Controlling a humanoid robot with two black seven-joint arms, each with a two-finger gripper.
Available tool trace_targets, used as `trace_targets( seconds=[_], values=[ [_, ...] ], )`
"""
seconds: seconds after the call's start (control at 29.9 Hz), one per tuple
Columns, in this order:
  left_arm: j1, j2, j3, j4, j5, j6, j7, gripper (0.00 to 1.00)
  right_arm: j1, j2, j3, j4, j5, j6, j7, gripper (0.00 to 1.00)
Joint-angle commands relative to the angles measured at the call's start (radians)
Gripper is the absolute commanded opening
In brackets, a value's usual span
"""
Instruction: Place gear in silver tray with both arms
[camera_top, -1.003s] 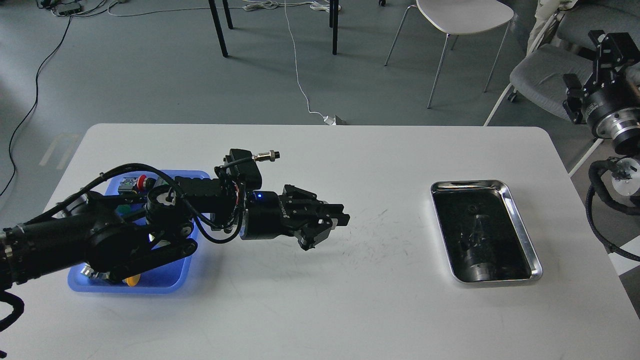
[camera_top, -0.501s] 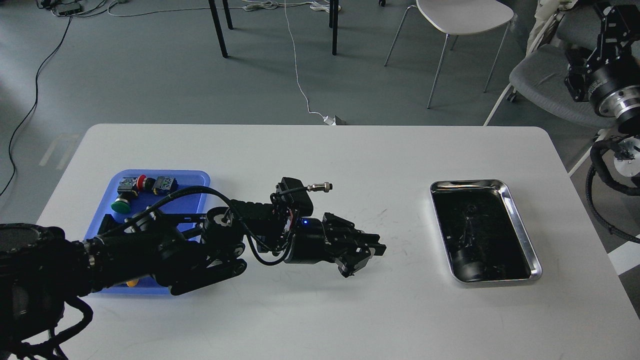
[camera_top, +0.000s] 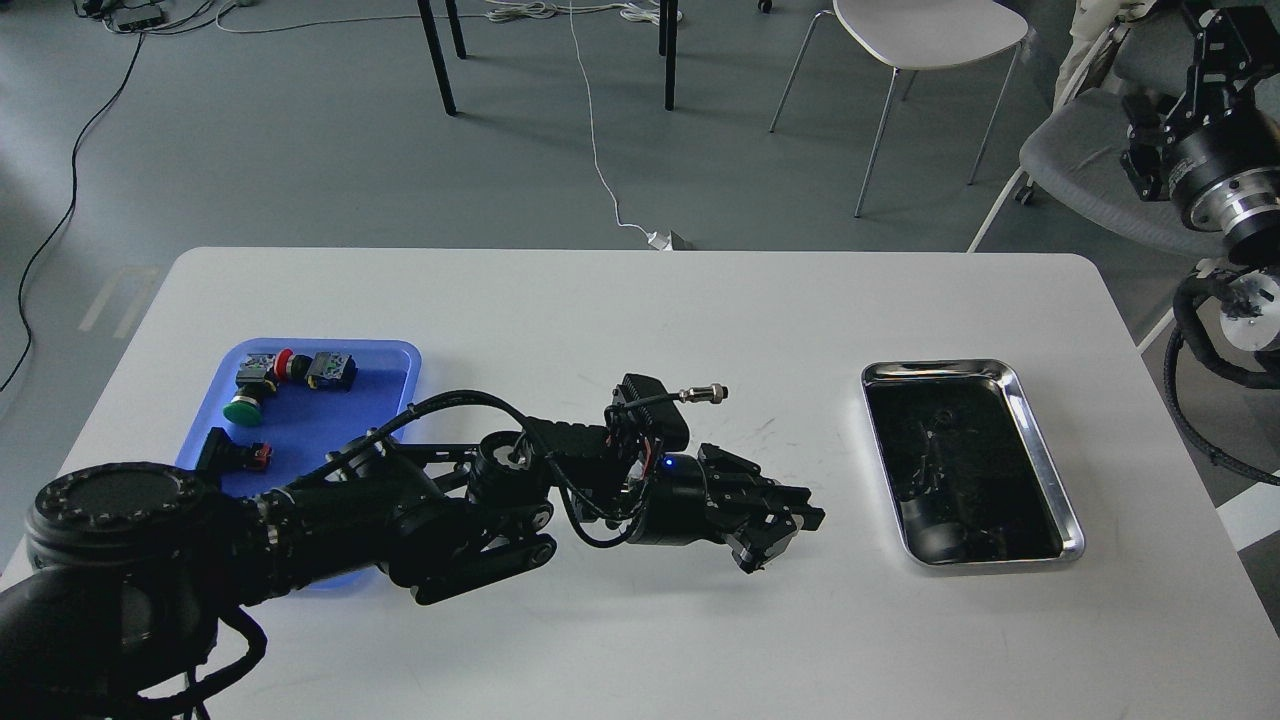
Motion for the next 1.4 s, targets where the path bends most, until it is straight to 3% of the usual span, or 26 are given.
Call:
trace_targets(
  seconds=[0.0, 0.64, 1.07, 1.37],
  values=[
    [0.004, -0.003, 0.0, 0.02, -0.004, 0.0, 0.0, 0.13, 0.001, 0.0, 0.0, 0.002, 0.0, 0.0, 0.0, 0.94],
    [0.041, -0.003, 0.0, 0.056, -0.005, 0.0, 0.0, 0.16, -0.001, 0.0, 0.0, 0.0, -0.018, 0.0, 0.0, 0.94],
    [0.041, -0.003, -0.001, 0.056, -0.01, -0.003, 0.0, 0.32, -0.004, 0.001, -0.002, 0.0, -0.032, 0.002, 0.0, 0.94],
    [0.042, -0.003, -0.001, 0.056, -0.01, -0.003, 0.0, 0.37, -0.006, 0.001, -0.002, 0.0, -0.04, 0.002, 0.0, 0.94]
  ],
)
